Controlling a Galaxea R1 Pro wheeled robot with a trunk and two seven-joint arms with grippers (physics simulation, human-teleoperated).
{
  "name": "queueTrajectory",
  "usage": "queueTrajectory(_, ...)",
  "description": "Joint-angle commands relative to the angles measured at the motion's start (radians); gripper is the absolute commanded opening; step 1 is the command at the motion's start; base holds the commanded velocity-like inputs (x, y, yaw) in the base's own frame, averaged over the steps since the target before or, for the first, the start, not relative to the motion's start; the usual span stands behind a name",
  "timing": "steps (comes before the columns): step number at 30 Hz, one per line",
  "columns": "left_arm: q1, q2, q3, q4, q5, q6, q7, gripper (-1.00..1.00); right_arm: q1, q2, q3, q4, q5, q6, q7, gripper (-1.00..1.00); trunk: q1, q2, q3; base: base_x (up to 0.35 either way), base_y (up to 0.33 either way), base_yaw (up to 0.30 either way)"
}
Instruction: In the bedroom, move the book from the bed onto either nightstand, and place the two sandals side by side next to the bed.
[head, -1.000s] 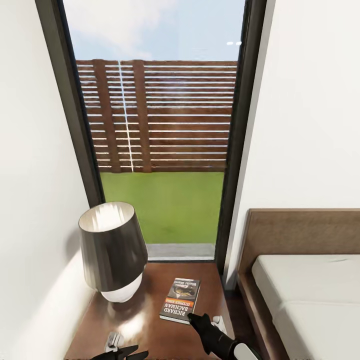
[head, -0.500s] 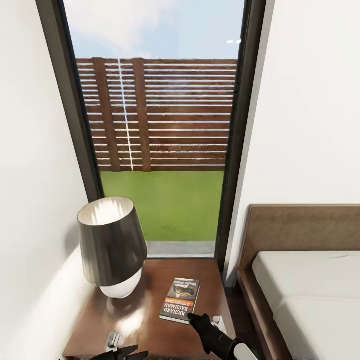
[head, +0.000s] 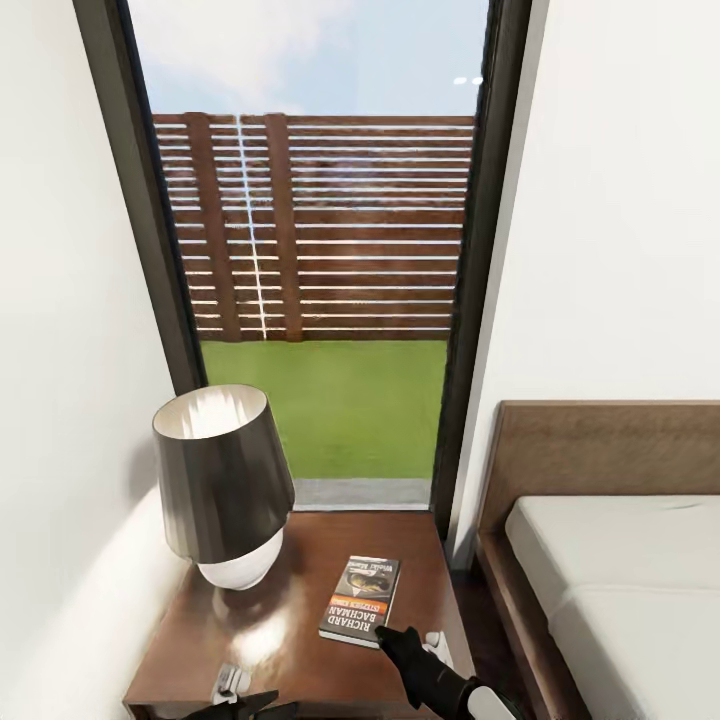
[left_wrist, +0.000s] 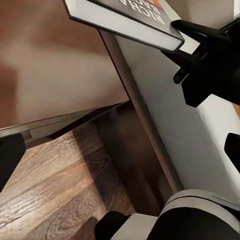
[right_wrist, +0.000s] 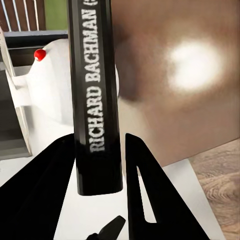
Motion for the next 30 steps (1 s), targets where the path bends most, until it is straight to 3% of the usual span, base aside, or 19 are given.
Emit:
queueTrajectory(1,0.000,0.000,-0.003,0.000,0.008,0.009,-0.002,1.00,-0.001,0.000,0.002,0.000,-0.006,0.002,0.001,-1.00,0.000,0.000,-0.001,0.000,0.000,0.000)
queueTrajectory(6,0.000,-0.002,-0.002,0.000,0.008,0.009,-0.002,1.00,-0.001,0.000,0.003,0.000,-0.006,0.002,0.001,-1.00,0.000,0.000,-0.001,0.024,0.000,0.000)
queueTrajectory(18,0.000,-0.002,-0.004,0.000,0.008,0.009,-0.002,1.00,-0.001,0.000,0.002,0.001,-0.006,0.002,0.001,-1.00,0.000,0.000,-0.001,0.221,0.000,0.000)
queueTrajectory(30,0.000,-0.002,-0.002,0.000,0.008,0.010,-0.004,1.00,-0.001,0.000,0.003,0.002,-0.006,0.002,0.001,-1.00,0.004,-0.007,-0.004,0.016,0.000,0.000)
